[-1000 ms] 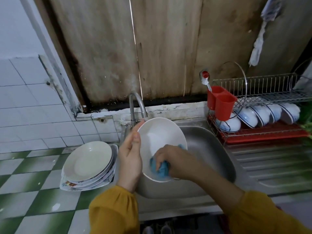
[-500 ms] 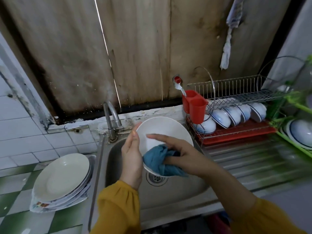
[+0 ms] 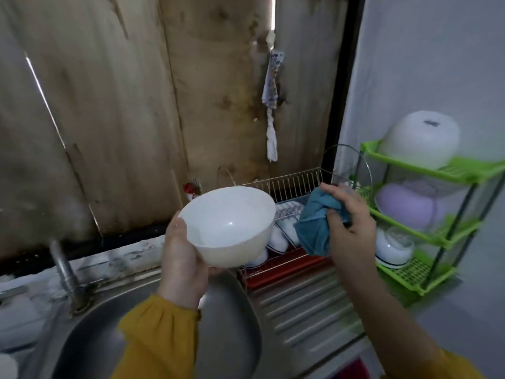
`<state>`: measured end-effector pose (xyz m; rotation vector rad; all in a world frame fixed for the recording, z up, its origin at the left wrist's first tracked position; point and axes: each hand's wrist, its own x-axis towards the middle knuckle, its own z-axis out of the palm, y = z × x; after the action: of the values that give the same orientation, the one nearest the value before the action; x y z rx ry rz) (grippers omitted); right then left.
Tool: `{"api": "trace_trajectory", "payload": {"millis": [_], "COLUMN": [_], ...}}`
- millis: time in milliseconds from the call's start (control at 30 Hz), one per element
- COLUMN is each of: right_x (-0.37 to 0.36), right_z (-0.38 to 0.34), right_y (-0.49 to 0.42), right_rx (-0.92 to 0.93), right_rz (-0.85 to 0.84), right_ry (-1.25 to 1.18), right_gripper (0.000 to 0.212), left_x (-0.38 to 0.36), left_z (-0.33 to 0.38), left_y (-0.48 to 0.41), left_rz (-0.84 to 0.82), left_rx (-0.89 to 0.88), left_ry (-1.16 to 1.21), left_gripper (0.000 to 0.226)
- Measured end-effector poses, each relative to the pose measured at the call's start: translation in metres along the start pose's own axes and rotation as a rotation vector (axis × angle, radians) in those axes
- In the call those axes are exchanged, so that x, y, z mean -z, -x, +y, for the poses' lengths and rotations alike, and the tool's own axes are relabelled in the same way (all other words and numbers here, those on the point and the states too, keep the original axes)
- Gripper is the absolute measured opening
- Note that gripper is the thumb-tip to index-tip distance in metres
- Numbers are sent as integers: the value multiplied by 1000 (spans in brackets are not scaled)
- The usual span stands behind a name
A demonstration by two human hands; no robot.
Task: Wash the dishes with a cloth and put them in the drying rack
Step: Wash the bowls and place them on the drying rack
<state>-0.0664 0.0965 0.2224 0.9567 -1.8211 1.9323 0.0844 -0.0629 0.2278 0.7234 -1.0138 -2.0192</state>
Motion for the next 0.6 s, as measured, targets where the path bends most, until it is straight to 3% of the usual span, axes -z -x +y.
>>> {"api": "trace_trajectory", "payload": {"millis": [67, 133, 300, 367, 467, 533, 600], "right_x": [10, 23, 65, 82, 103, 120, 135], "right_z": [8, 14, 41, 48, 55, 56, 50], "right_y": [-8, -15, -42, -55, -67, -74, -82], "right_rx": [58, 123, 370, 375, 352, 312, 191], "right_rz": [-40, -169, -383, -337, -134, -47, 18], "right_ry": [33, 55, 348, 433, 399, 382, 336], "right_gripper": [44, 52, 109, 121, 107, 102, 101], "left_x": [-33, -61, -101, -118, -151, -172, -186], "left_z": [-1, -5, -18, -24, -37, -50, -62], "left_y": [0, 1, -12, -16, -13, -16, -24], "left_rz": [-97, -177, -386, -465, -540, -603, -706], "left_rx": [178, 304, 313, 307, 225, 63, -119], "left_ry": [-3, -67, -181, -268, -418, -480, -514], "left_gripper": [38, 41, 61, 70, 72, 70, 100]}}
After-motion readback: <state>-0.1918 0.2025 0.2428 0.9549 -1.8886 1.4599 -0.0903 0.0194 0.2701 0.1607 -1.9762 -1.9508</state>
